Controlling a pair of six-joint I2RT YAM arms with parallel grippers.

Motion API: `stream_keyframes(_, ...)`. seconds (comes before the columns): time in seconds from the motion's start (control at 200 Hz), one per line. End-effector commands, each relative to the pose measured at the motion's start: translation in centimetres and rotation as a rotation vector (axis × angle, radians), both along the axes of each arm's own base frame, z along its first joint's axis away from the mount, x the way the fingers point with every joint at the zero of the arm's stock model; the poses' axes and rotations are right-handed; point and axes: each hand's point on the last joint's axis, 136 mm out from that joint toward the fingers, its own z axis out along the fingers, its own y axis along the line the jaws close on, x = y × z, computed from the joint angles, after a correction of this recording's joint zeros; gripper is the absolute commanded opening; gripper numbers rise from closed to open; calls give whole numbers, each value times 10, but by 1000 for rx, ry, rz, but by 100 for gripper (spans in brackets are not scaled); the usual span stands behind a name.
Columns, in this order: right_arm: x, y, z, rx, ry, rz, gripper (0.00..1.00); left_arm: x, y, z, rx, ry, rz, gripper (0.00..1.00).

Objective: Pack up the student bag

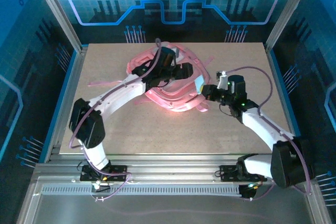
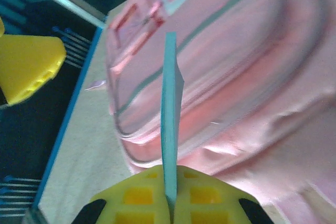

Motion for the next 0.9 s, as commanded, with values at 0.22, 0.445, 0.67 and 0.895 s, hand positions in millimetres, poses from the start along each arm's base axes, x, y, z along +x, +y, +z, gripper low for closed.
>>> stream_keyframes(0.22,-23,-85,-4,-65,101,-142,7,-8,-6,-95,476,93,-257,74)
stream_keyframes(0.445,-30,-96,4,-40,89,-151,8,8,4,-125,623,96,-250,63)
stream_keyframes(0.67,-28,-87,7,16,83,-113,8,16,7,-123,657,82,-232,19)
stream_keyframes(0.895,-20,-71,16,94,52,-70,8,18,3,-87,624,18,-236,0)
